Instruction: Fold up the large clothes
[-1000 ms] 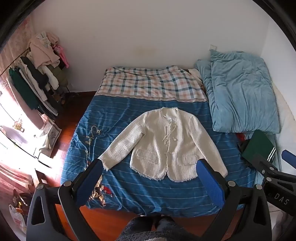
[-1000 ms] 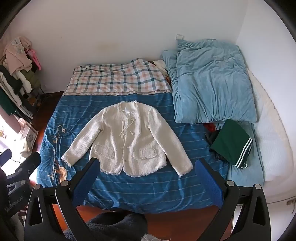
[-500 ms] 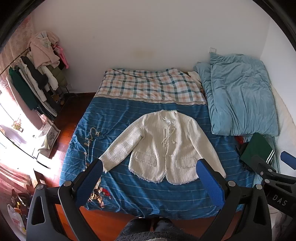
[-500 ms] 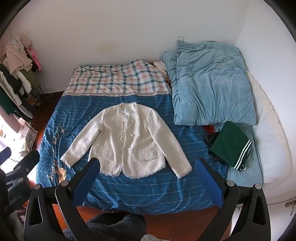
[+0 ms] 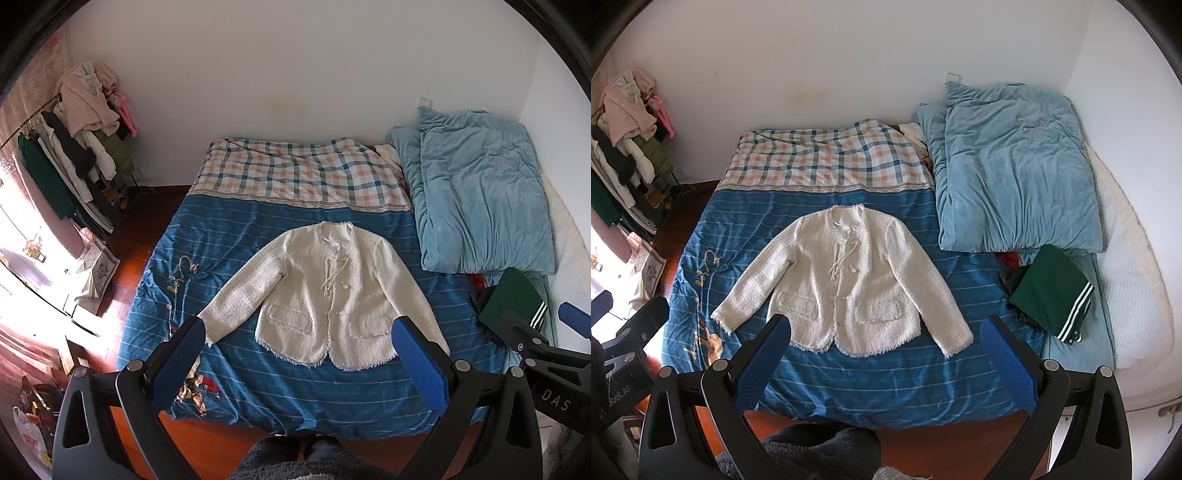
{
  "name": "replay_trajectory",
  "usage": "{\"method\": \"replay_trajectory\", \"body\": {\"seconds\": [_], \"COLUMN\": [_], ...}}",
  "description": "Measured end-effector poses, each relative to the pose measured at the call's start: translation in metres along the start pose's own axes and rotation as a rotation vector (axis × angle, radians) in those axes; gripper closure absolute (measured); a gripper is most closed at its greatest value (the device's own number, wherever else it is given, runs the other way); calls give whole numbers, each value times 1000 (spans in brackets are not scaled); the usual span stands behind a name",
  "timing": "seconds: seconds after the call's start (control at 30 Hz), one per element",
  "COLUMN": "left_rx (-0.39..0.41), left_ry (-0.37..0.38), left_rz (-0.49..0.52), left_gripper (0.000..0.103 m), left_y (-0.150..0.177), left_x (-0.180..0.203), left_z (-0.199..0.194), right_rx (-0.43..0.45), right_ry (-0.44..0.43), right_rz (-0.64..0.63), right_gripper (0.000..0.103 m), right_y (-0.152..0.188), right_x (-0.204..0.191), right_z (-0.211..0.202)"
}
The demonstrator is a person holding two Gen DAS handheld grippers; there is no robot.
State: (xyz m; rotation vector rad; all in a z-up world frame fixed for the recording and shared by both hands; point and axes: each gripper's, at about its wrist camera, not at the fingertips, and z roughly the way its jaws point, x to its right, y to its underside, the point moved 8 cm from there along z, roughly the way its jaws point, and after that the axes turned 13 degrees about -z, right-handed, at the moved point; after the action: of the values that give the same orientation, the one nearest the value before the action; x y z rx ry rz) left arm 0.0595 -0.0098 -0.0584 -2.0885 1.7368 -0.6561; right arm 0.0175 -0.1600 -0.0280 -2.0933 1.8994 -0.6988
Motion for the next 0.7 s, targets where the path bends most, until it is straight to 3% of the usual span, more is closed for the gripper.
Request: {"method": "replay_trajectory", "body": {"seconds": [0.7], "left_rx": [8], "left_ry": [-3], "left_rz": [-7], "left_gripper": [0], "left_y": [-18], "left_x": [0], "left_z": [-5], "right_rx": [2], "right_ry": [2], "right_rz": [2], "right_gripper": [0], "right_y": [-4], "right_x": [-2], "right_z": [-1]}}
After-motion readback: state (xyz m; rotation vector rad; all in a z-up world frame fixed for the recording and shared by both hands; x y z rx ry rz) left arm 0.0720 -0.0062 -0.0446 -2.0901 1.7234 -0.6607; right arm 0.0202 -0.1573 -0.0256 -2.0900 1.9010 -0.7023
